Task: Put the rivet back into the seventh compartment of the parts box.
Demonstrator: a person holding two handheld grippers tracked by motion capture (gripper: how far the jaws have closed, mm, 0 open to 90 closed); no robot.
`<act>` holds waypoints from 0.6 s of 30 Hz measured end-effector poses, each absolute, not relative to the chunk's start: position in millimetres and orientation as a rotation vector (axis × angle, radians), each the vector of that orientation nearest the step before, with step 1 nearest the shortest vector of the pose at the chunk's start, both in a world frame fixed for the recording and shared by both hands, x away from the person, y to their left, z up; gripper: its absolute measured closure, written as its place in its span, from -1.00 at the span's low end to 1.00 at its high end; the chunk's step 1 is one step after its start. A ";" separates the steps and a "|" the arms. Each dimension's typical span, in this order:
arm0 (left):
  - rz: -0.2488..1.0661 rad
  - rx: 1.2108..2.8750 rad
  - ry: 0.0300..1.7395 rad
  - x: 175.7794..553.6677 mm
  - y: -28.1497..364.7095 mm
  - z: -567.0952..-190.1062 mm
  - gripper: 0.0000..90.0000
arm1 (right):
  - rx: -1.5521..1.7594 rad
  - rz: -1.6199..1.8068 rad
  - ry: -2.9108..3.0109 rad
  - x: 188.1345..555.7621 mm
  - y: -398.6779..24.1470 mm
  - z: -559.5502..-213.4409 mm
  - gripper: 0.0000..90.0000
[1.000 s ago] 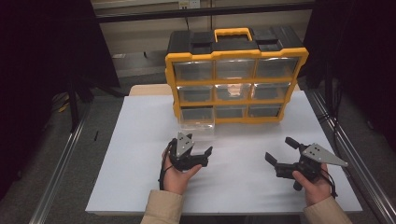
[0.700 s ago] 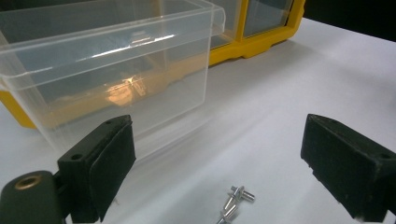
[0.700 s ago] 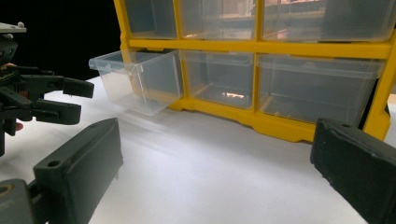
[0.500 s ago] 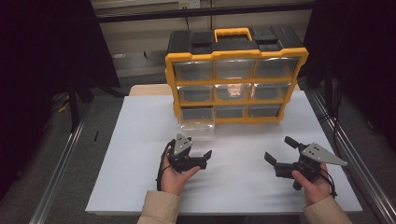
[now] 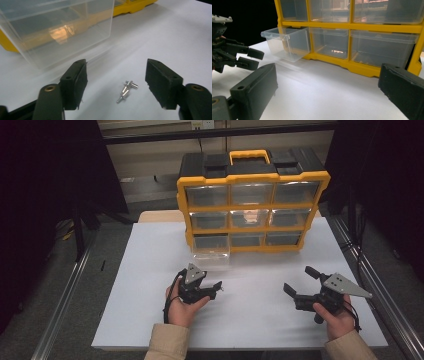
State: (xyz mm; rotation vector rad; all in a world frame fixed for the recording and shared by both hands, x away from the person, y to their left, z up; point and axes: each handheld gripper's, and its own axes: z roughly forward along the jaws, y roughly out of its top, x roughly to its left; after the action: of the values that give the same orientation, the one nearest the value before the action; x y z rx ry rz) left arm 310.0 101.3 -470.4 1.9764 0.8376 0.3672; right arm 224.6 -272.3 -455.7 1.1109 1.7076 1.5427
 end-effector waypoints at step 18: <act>0.260 2.086 0.919 314.9 99.9 -476.5 0.48 | 1.101 1.534 1.723 224.1 -273.1 -455.7 -0.96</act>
State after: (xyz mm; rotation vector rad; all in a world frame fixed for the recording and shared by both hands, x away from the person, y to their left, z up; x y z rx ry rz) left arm 314.9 99.9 -476.5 2.0860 0.9186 0.2598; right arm 224.1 -273.1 -455.7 1.1011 1.7234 1.5337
